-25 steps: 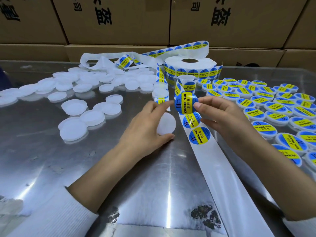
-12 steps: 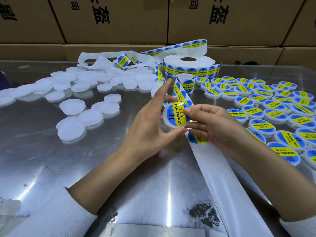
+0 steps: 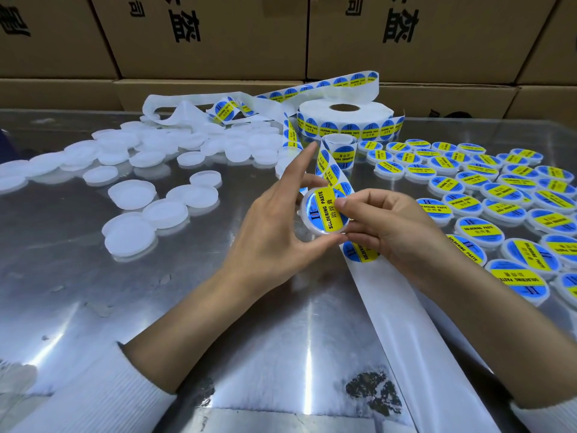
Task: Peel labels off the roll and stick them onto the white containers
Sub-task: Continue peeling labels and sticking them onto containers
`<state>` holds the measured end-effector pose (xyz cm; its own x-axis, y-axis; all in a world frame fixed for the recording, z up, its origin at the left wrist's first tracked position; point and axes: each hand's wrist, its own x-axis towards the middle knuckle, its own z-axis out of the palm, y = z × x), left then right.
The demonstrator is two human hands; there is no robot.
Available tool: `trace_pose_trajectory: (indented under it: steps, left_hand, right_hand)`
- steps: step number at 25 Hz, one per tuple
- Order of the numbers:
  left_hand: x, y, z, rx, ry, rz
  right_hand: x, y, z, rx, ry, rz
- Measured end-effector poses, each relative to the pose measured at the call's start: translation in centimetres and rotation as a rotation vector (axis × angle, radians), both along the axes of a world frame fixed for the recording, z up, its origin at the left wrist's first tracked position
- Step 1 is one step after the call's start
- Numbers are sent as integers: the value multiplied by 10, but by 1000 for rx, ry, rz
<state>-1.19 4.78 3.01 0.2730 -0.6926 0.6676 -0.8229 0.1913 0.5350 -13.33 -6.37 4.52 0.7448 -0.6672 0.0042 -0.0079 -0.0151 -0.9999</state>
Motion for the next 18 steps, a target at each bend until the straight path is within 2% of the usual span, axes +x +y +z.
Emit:
trace_pose_trajectory:
  steps: [6,10,14,16,18]
  left_hand:
    - [0,-1,0,-36,-26,24]
    - [-3,0,3,-82,-11,46]
    - [-5,0,5,-133,25,61]
    - [-5,1,6,-145,31,73]
    - [-6,2,7,-138,22,67]
  right_hand:
    - [2,6,1,-96,-75,-33]
    - [4,12,0,-278,-185,-58]
    - [5,15,-5,-462,-175,-75]
    - [6,15,-5,-472,-197,-57]
    - [4,12,-3,-367,-221,12]
